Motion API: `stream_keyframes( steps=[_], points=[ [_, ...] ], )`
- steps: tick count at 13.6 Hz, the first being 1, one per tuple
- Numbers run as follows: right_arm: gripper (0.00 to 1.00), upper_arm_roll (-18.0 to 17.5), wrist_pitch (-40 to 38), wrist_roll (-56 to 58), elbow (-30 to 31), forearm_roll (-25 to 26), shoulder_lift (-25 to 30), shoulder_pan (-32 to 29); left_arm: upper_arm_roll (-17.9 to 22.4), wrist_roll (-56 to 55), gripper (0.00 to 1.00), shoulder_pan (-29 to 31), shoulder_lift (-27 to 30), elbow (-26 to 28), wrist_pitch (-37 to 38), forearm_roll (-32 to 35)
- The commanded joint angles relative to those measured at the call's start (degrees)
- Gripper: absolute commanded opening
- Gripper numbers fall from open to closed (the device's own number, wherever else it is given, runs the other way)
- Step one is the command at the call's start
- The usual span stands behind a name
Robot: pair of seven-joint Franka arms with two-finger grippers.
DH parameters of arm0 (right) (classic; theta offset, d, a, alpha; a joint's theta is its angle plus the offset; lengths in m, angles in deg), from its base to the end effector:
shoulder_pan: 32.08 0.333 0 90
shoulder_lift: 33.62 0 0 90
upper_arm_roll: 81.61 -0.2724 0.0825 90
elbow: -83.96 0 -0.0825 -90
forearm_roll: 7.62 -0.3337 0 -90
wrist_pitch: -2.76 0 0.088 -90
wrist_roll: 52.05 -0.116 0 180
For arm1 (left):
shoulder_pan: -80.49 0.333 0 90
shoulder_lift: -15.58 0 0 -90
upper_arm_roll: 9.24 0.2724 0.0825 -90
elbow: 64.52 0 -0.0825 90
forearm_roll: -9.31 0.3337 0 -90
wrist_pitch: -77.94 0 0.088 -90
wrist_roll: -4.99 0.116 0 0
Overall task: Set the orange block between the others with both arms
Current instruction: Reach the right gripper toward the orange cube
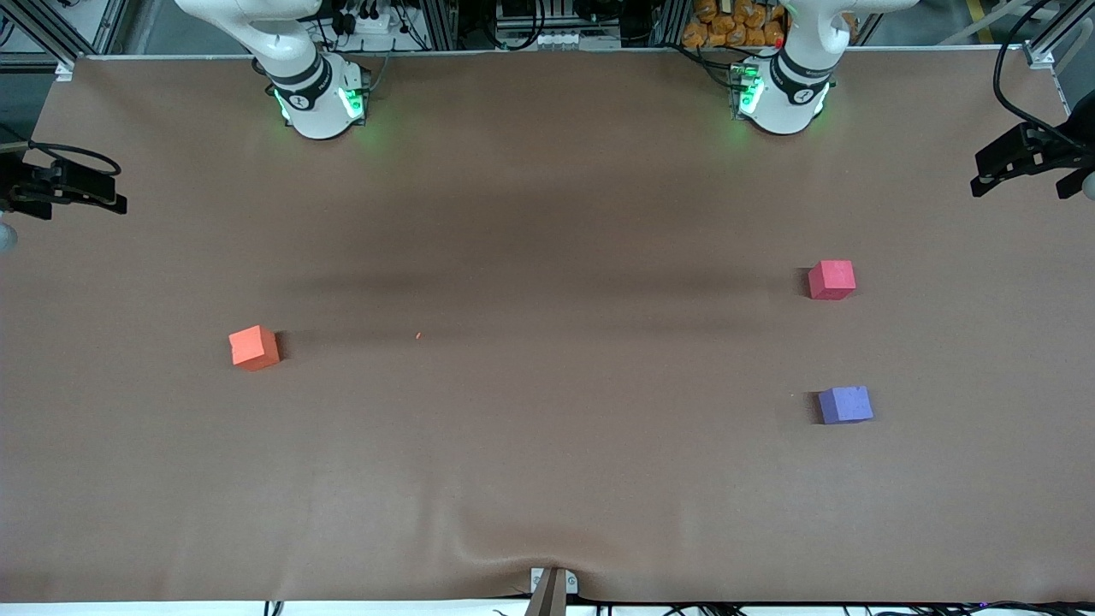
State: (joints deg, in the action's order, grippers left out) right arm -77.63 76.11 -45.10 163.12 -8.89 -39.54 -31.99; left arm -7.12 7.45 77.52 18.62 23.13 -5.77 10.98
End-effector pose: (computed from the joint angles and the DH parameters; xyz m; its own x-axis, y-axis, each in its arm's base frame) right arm 0.4973 -0.0289 0.5749 0.9780 0.0600 -0.1997 0.0532 -0.9978 -0.0394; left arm 0.4786 -0.0029 0.6055 0.9984 -0.0546 -0.0169 -0.0550 -0.9981 -0.0264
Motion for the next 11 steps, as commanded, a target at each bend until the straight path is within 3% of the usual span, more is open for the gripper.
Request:
stream_keyframes(
  steps=[1, 11],
  points=[
    [1.0, -0.4, -0.6, -1.1, 0.0, 0.7, 0.9, 0.1, -0.7, 0.9, 1.0, 0.1, 0.6, -0.1, 0.6, 0.9],
    [1.0, -0.3, 0.1, -1.0, 0.2, 0.7, 0.6, 0.0, -0.8, -2.5, 1.0, -1.3, -0.5, 0.2, 0.6, -0.1]
  ],
)
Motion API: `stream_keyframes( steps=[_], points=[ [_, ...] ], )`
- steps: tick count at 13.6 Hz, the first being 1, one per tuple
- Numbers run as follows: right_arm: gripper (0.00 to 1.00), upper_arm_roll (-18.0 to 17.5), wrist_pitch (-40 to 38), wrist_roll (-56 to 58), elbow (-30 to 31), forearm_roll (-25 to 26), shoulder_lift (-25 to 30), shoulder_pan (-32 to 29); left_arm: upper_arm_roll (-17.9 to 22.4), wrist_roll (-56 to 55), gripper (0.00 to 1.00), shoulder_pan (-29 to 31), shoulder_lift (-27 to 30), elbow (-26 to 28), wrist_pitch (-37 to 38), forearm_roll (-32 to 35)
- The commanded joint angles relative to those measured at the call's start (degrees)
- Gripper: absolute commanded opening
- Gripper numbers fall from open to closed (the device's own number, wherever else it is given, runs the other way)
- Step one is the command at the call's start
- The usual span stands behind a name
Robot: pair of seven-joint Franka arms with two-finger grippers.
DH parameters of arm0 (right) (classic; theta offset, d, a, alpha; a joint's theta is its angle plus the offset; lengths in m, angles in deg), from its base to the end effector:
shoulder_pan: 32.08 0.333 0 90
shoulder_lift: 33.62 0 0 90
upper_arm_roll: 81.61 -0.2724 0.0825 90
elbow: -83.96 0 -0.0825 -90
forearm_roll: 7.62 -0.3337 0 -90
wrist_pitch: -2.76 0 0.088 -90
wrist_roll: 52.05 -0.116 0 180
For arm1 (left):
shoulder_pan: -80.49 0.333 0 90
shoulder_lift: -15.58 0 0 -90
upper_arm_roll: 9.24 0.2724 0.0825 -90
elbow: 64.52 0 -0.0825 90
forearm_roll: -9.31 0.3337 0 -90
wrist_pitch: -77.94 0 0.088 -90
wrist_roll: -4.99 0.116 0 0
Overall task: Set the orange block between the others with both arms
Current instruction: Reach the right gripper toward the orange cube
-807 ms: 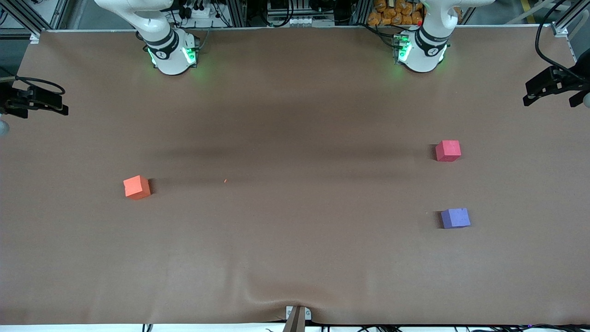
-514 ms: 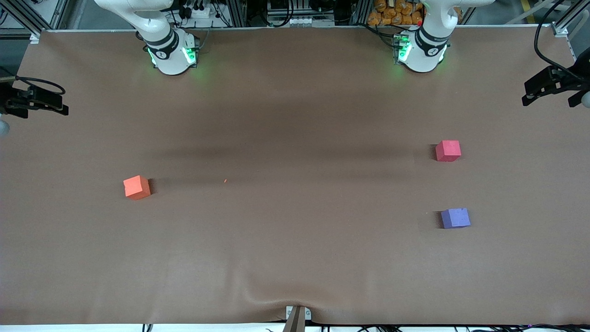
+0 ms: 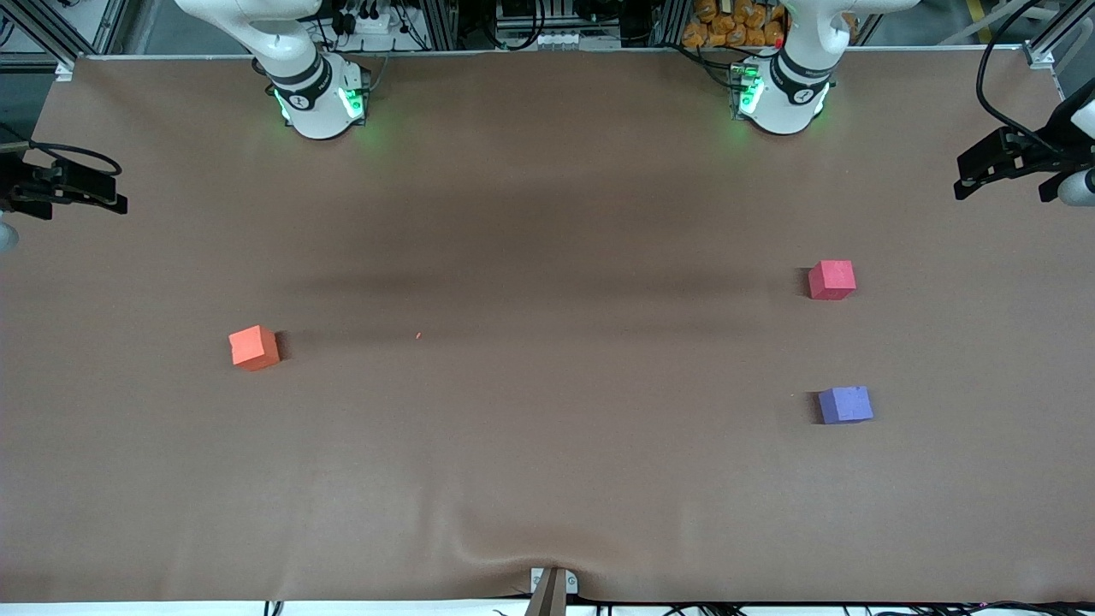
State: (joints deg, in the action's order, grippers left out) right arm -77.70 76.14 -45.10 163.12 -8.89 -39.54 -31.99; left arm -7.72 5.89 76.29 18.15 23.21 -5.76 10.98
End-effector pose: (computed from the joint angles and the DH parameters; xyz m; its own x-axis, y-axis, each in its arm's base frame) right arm 0.4974 -0.0283 0.5749 0.9780 0.0612 -0.1992 0.0544 -0.9977 -0.0394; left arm 0.4804 -0.0185 0.6010 0.9979 -0.0593 -0.0259 -0.0600 -0.9978 -0.0274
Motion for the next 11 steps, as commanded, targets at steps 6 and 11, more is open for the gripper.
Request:
stream_keyframes(
  steps=[6, 11],
  points=[
    [1.0, -0.1, 12.8, -0.5, 5.6, 0.7, -7.0, -0.6, -0.2, -0.9, 1.0, -0.4, -0.5, 0.3, -0.1, -0.3],
    [1.0, 0.2, 27.8, 2.7, 14.3, 0.7, -13.9, -1.4, -0.2, -0.9, 1.0, -0.3, -0.4, 0.5, -0.3, -0.2]
  ],
)
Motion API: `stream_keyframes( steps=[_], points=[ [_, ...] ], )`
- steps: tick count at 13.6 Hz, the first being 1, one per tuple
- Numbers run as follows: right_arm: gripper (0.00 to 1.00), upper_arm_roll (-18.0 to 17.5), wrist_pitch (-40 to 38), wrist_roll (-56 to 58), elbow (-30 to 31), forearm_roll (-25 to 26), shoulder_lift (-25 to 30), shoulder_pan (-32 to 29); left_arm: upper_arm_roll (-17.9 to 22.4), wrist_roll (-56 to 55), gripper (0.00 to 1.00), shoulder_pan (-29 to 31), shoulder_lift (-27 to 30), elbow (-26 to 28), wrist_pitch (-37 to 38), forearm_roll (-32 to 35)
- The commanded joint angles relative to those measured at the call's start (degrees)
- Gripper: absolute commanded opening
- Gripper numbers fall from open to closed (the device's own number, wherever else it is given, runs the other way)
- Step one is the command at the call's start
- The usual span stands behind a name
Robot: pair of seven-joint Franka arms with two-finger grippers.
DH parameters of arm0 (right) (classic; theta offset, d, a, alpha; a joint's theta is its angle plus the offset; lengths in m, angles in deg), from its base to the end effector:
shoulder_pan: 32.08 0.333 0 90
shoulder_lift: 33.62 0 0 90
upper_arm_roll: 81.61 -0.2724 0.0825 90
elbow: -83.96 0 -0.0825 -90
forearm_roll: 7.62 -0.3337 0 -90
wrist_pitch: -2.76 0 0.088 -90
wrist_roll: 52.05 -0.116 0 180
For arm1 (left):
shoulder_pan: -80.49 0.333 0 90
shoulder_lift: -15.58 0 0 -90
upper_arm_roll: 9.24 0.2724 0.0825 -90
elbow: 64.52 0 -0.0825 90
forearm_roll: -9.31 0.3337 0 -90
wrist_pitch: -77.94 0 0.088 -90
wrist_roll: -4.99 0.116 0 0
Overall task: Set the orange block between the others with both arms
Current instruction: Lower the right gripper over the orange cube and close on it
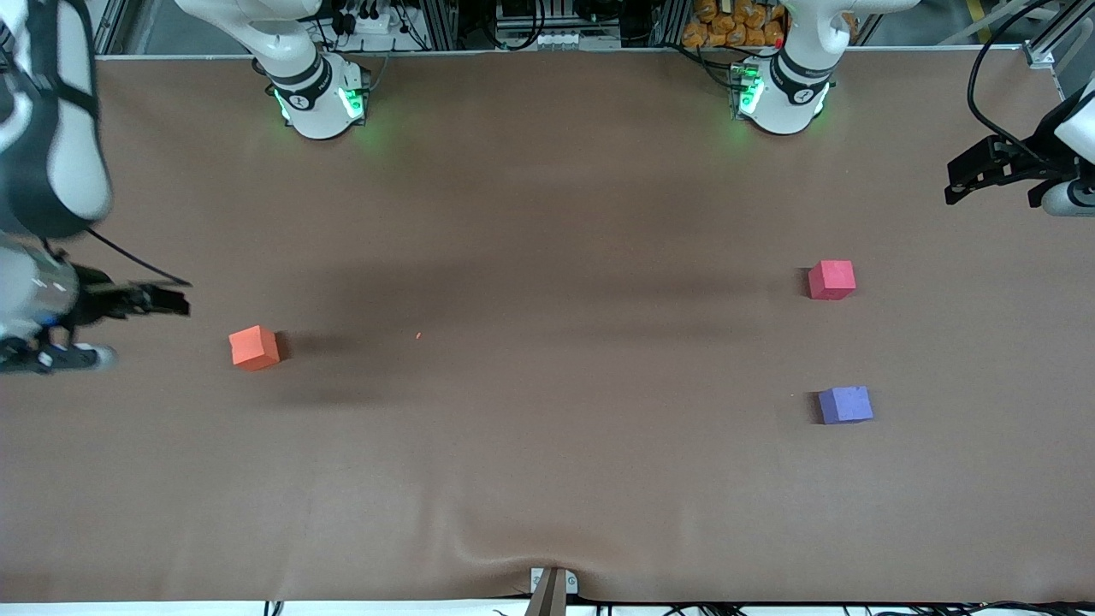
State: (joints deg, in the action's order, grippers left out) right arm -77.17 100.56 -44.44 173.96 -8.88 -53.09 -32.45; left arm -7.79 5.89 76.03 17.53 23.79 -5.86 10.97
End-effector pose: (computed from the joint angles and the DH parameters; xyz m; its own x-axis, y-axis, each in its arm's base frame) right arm 0.5719 -0.0416 0.3980 0.9787 0.0467 -0.2001 0.0432 -0.9988 -0.0216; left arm 0.4832 -0.0216 0.5918 0.9969 -0.0651 -0.0451 -0.0663 -0.9974 -0.0273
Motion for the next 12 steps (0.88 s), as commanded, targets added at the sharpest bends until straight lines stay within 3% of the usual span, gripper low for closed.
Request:
stream_keyframes(
  steps=[1, 5, 12],
  points=[
    [1.0, -0.3, 5.3, 4.1, 5.4, 0.7, -1.3, -1.6, -0.1, -0.9, 1.0, 0.0, 0.2, -0.1, -0.4, -0.2],
    [1.0, -0.3, 10.3, 11.6, 7.6, 0.7, -6.4, -2.6, -0.1, -0.7, 1.0, 0.2, 0.0, 0.0, -0.8, -0.2],
    [1.0, -0.3, 13.9, 13.2, 7.7, 0.6, -13.3, -0.8, -1.0, -0.6, 1.0, -0.5, -0.1, -0.5, -1.1, -0.1]
  ],
)
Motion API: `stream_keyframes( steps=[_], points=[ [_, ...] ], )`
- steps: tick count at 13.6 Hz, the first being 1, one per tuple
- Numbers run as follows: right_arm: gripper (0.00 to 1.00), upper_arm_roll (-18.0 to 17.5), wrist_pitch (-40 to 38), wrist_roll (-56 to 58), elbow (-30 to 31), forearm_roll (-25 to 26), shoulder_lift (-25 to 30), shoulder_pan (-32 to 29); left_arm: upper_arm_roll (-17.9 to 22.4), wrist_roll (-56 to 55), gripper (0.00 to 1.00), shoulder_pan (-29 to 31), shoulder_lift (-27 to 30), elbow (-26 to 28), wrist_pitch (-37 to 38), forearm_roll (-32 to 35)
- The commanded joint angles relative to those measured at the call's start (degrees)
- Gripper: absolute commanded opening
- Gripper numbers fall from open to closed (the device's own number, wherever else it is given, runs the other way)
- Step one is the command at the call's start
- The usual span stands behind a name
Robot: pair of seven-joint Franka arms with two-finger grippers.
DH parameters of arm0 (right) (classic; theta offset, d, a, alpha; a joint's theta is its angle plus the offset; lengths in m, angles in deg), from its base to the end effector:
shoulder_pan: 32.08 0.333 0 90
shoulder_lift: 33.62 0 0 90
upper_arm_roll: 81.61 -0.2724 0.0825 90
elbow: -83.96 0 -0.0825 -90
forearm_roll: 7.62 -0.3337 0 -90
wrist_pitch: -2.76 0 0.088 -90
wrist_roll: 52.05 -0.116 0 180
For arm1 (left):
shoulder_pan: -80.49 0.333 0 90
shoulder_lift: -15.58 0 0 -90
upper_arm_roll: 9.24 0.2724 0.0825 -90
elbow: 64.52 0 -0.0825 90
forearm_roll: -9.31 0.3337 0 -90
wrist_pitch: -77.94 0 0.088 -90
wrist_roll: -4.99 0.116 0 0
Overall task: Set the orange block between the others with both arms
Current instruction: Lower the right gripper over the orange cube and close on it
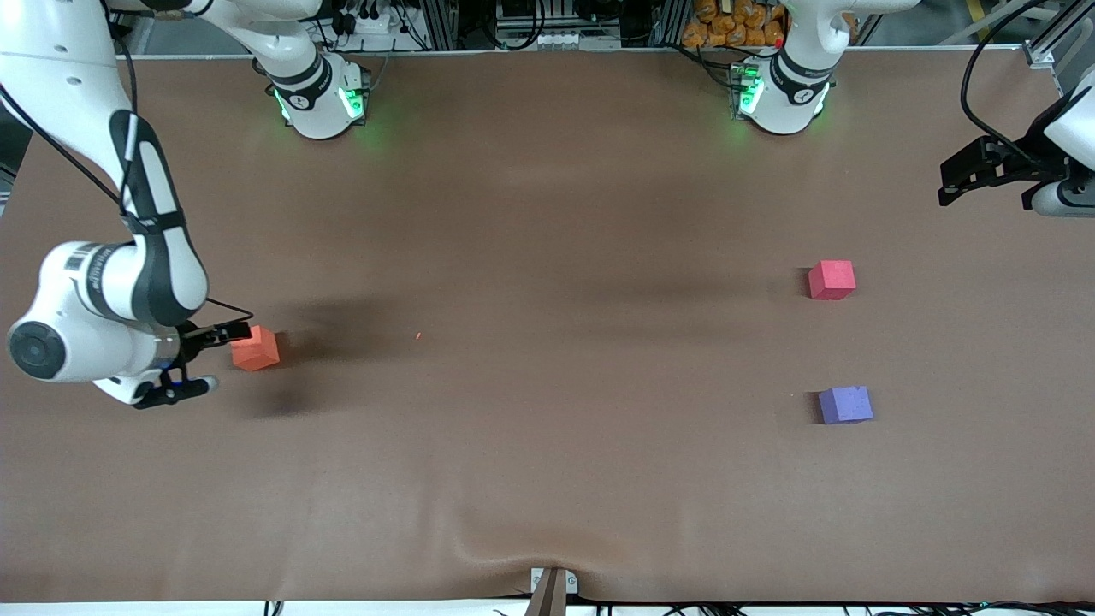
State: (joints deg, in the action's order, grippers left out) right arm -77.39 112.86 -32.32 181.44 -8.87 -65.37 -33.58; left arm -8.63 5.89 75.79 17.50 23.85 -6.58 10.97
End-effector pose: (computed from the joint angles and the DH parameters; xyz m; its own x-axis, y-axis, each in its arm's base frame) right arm 0.5670 -0.0525 0.2364 0.9190 0.2379 -0.3143 0.2208 -0.9712 -0.0896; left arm 0.4843 -0.0309 0.5922 0.9959 -0.0842 -0.0341 -0.0852 -0.9960 -0.0280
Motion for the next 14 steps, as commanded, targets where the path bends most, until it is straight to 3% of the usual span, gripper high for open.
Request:
stream_keyframes(
  steps=[1, 10, 11, 13, 14],
  points=[
    [1.0, -0.1, 2.3, 1.1, 0.3, 0.6, -1.6, 0.5, -0.2, -0.6, 1.0, -0.2, -0.2, -0.5, -0.4, -0.2],
    [1.0, -0.1, 4.6, 2.2, 0.7, 0.6, -4.6, 0.5, -1.0, -0.9, 1.0, -0.4, -0.2, -0.5, -0.9, 0.3],
    [0.97, -0.1, 4.6, 2.2, 1.0, 0.6, -4.6, 0.5, -1.0, -0.7, 1.0, -0.3, -0.1, -0.5, -0.9, 0.2],
    [0.64, -0.1, 4.4, 2.2, 1.0, 0.6, -4.6, 0.6, -1.0, -0.9, 1.0, -0.3, -0.1, -0.5, -0.9, 0.2],
    [0.53, -0.1, 4.4, 2.4, 1.0, 0.6, -4.6, 0.8, -1.0, -0.5, 1.0, 0.0, 0.2, -0.5, -0.9, 0.2]
  ],
)
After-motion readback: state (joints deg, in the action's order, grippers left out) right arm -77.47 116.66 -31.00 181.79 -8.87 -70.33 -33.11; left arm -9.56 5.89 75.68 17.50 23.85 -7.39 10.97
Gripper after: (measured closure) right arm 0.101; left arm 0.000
